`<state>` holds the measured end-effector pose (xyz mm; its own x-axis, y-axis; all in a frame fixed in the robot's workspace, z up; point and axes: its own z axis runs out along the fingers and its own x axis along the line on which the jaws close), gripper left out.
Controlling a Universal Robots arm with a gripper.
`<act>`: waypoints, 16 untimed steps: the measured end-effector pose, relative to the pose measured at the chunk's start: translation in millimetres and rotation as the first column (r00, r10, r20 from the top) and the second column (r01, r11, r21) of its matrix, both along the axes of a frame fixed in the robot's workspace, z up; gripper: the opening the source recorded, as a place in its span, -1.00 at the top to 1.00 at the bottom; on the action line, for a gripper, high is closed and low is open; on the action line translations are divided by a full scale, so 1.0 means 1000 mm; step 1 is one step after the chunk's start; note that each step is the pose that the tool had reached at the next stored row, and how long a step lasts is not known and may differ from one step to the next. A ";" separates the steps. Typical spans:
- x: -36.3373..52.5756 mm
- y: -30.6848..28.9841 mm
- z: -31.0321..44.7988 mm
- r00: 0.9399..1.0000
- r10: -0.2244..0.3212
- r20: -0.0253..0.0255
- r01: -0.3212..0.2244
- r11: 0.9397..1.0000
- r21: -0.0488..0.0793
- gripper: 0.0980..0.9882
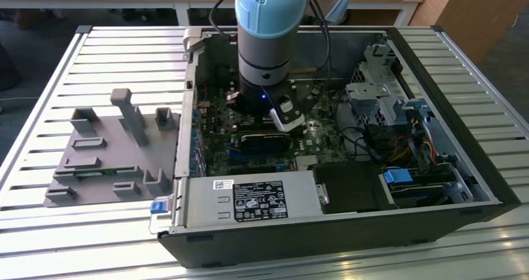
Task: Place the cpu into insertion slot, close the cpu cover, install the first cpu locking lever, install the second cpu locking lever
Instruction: 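Install the second cpu locking lever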
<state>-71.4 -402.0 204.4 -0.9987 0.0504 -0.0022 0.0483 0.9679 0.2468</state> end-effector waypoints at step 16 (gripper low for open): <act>-0.0066 -0.0029 -0.0066 1.000 0.000 0.000 0.000 0.999 0.038 0.96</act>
<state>-78.0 -404.9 197.9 -0.9987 0.0504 -0.0002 0.0483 0.9578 0.2834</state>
